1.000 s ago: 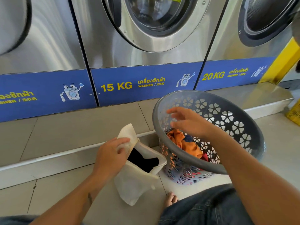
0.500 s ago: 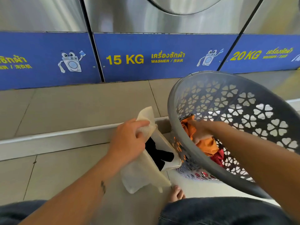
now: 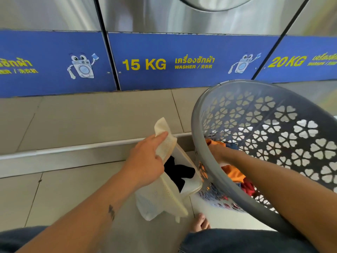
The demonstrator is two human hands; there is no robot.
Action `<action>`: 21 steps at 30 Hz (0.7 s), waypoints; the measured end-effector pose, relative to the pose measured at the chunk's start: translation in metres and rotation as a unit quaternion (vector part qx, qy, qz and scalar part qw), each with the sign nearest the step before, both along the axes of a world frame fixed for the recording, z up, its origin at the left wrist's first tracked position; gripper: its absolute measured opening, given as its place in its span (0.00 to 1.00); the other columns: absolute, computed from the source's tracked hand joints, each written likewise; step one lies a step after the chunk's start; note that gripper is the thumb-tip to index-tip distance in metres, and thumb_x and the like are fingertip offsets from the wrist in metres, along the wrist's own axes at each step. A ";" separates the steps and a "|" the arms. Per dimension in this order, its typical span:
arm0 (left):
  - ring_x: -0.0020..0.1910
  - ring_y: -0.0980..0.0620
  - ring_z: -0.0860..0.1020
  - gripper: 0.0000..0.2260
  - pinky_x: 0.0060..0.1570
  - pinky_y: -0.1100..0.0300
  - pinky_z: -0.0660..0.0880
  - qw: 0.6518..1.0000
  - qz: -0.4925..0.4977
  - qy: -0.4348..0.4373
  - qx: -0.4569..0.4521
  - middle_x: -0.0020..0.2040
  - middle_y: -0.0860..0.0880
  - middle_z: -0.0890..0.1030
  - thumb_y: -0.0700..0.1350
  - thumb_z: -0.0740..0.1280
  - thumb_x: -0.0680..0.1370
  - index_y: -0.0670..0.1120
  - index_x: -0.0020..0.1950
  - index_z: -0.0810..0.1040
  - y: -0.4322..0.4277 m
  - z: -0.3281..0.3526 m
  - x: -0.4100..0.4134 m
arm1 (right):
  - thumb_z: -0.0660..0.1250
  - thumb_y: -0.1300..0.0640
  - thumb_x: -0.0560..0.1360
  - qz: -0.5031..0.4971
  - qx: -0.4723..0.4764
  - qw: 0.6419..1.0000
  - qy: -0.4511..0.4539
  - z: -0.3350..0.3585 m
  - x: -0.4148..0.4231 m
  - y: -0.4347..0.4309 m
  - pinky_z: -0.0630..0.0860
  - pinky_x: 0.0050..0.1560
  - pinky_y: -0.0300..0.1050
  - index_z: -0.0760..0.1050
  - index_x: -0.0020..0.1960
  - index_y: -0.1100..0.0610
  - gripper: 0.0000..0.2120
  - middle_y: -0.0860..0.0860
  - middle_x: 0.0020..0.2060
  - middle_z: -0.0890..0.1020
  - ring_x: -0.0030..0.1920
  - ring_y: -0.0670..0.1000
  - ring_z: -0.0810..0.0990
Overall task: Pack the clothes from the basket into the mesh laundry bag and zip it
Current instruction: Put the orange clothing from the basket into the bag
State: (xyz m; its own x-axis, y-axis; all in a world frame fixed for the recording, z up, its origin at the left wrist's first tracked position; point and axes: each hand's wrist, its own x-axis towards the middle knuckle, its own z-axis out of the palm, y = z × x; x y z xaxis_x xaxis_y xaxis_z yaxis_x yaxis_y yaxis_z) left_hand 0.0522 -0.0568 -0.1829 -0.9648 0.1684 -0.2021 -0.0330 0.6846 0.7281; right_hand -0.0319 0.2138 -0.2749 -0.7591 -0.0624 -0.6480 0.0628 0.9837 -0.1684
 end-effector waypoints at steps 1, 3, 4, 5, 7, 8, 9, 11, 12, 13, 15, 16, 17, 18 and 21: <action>0.67 0.51 0.70 0.33 0.62 0.55 0.73 1.000 0.008 0.009 0.007 0.73 0.57 0.68 0.34 0.59 0.74 0.59 0.76 0.65 0.000 0.005 0.002 | 0.60 0.44 0.76 0.006 -0.008 1.000 0.014 0.015 0.003 -0.002 0.80 0.56 0.53 0.80 0.60 0.57 0.22 0.55 0.53 0.84 0.52 0.56 0.82; 0.63 0.49 0.72 0.33 0.54 0.58 0.74 0.999 0.022 0.027 0.014 0.71 0.56 0.70 0.33 0.59 0.74 0.59 0.74 0.67 -0.001 0.015 0.008 | 0.59 0.48 0.76 -0.001 -0.046 0.997 0.055 0.044 0.007 -0.005 0.82 0.52 0.50 0.82 0.54 0.54 0.17 0.51 0.46 0.86 0.46 0.52 0.84; 0.61 0.48 0.73 0.32 0.52 0.57 0.75 0.999 0.026 0.035 0.016 0.70 0.55 0.71 0.33 0.59 0.74 0.59 0.74 0.68 -0.001 0.021 0.012 | 0.59 0.52 0.75 -0.010 -0.070 0.994 0.080 0.060 0.011 -0.006 0.83 0.49 0.50 0.83 0.50 0.53 0.14 0.50 0.42 0.87 0.43 0.52 0.85; 0.59 0.46 0.74 0.32 0.52 0.55 0.75 0.999 0.028 0.043 0.018 0.70 0.54 0.71 0.33 0.59 0.74 0.59 0.74 0.68 -0.001 0.027 0.016 | 0.60 0.55 0.73 -0.021 -0.086 0.991 0.103 0.076 0.016 -0.007 0.83 0.47 0.50 0.83 0.46 0.53 0.13 0.50 0.39 0.86 0.42 0.52 0.85; 0.55 0.45 0.75 0.32 0.54 0.52 0.76 0.997 0.031 0.066 0.020 0.70 0.51 0.73 0.33 0.60 0.74 0.60 0.74 0.68 0.000 0.043 0.023 | 0.61 0.59 0.71 -0.030 -0.127 0.979 0.156 0.111 0.028 -0.007 0.81 0.43 0.47 0.83 0.42 0.55 0.11 0.50 0.37 0.85 0.41 0.52 0.83; 0.53 0.46 0.75 0.33 0.53 0.54 0.76 0.996 0.034 0.082 0.020 0.69 0.50 0.74 0.33 0.60 0.73 0.60 0.73 0.69 0.001 0.052 0.027 | 0.62 0.62 0.72 -0.035 -0.142 0.973 0.181 0.128 0.034 -0.007 0.79 0.41 0.45 0.83 0.41 0.55 0.10 0.50 0.36 0.84 0.41 0.51 0.82; 0.50 0.48 0.75 0.33 0.53 0.56 0.74 0.994 0.036 0.099 0.022 0.68 0.49 0.75 0.33 0.60 0.73 0.60 0.73 0.70 0.001 0.063 0.030 | 0.63 0.64 0.72 -0.044 -0.157 0.965 0.207 0.146 0.042 -0.008 0.77 0.39 0.44 0.82 0.40 0.55 0.10 0.49 0.35 0.83 0.40 0.50 0.81; 0.50 0.47 0.76 0.32 0.52 0.58 0.73 0.991 0.042 0.125 0.026 0.67 0.48 0.77 0.33 0.61 0.72 0.58 0.73 0.71 0.002 0.084 0.038 | 0.64 0.65 0.70 -0.085 -0.216 0.936 0.266 0.182 0.058 -0.009 0.77 0.40 0.48 0.79 0.36 0.55 0.09 0.49 0.33 0.81 0.38 0.51 0.80; 0.54 0.44 0.77 0.32 0.55 0.56 0.73 0.990 0.044 0.133 0.029 0.68 0.48 0.77 0.33 0.61 0.73 0.58 0.73 0.71 0.001 0.093 0.041 | 0.64 0.65 0.70 -0.114 -0.264 0.914 0.285 0.199 0.066 -0.010 0.78 0.42 0.53 0.78 0.37 0.56 0.08 0.51 0.33 0.81 0.38 0.52 0.79; 0.58 0.43 0.77 0.32 0.58 0.54 0.73 0.989 0.044 0.138 0.034 0.68 0.48 0.77 0.32 0.61 0.73 0.58 0.73 0.71 0.000 0.101 0.044 | 0.64 0.66 0.71 -0.142 -0.324 0.890 0.288 0.216 0.075 -0.012 0.78 0.42 0.54 0.78 0.38 0.57 0.07 0.53 0.34 0.80 0.38 0.53 0.79; 0.60 0.39 0.77 0.33 0.58 0.51 0.74 0.989 0.041 0.134 0.048 0.68 0.48 0.76 0.32 0.60 0.72 0.59 0.73 0.70 -0.003 0.113 0.050 | 0.62 0.70 0.74 -0.167 -0.446 0.836 0.274 0.247 0.097 -0.022 0.77 0.40 0.47 0.78 0.41 0.59 0.09 0.53 0.35 0.80 0.37 0.51 0.79; 0.59 0.38 0.77 0.33 0.55 0.51 0.75 0.990 0.043 0.124 0.054 0.68 0.48 0.77 0.33 0.60 0.72 0.60 0.73 0.70 -0.005 0.117 0.052 | 0.61 0.71 0.75 -0.161 -0.489 0.814 0.268 0.259 0.108 -0.029 0.77 0.40 0.43 0.77 0.42 0.60 0.11 0.52 0.35 0.81 0.37 0.51 0.79; 0.58 0.38 0.77 0.33 0.51 0.52 0.76 0.991 0.047 0.114 0.059 0.67 0.48 0.77 0.33 0.60 0.72 0.60 0.73 0.70 -0.007 0.120 0.053 | 0.60 0.72 0.76 -0.146 -0.524 0.796 0.263 0.270 0.119 -0.038 0.77 0.40 0.42 0.77 0.44 0.60 0.11 0.53 0.35 0.82 0.38 0.51 0.80; 0.57 0.38 0.78 0.33 0.44 0.55 0.76 0.991 0.051 0.104 0.063 0.66 0.47 0.77 0.33 0.60 0.72 0.61 0.72 0.70 -0.009 0.122 0.054 | 0.60 0.72 0.76 -0.132 -0.544 0.786 0.261 0.276 0.128 -0.048 0.77 0.41 0.42 0.77 0.44 0.61 0.11 0.54 0.36 0.82 0.38 0.51 0.80; 0.56 0.37 0.79 0.34 0.34 0.61 0.72 0.992 0.053 0.085 0.079 0.65 0.48 0.78 0.35 0.60 0.71 0.63 0.72 0.69 -0.015 0.125 0.055 | 0.64 0.70 0.76 -0.084 -0.529 0.809 0.241 0.270 0.141 -0.072 0.78 0.39 0.37 0.79 0.44 0.60 0.09 0.52 0.35 0.83 0.36 0.47 0.81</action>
